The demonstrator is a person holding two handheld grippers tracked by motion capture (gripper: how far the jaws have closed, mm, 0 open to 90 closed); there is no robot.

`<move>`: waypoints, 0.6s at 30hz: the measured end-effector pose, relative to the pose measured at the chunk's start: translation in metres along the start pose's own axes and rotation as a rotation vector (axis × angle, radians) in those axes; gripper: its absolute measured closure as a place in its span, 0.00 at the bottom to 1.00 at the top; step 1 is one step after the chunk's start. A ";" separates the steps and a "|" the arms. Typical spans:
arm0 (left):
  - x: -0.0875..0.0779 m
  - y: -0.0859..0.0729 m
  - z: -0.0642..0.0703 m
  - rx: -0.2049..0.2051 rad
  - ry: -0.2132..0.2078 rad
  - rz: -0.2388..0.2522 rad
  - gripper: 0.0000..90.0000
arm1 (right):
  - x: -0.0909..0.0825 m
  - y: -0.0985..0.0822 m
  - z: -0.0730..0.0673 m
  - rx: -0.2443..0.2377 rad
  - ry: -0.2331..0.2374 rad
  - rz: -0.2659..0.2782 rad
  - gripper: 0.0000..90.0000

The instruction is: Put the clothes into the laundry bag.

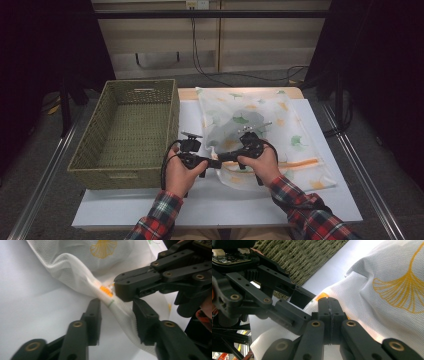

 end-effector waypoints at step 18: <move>-0.004 -0.007 0.003 -0.040 0.039 -0.051 0.98 | -0.001 -0.004 -0.002 -0.002 0.011 -0.012 1.00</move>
Point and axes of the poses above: each handheld gripper's, and its own axes: x roughly forward along the jaws, y roughly out of its top, z roughly to its right, the point moved 9 cm from there along x, roughly forward along the jaws, and after that the axes turned 8 degrees about -z, right-handed, at the moved point
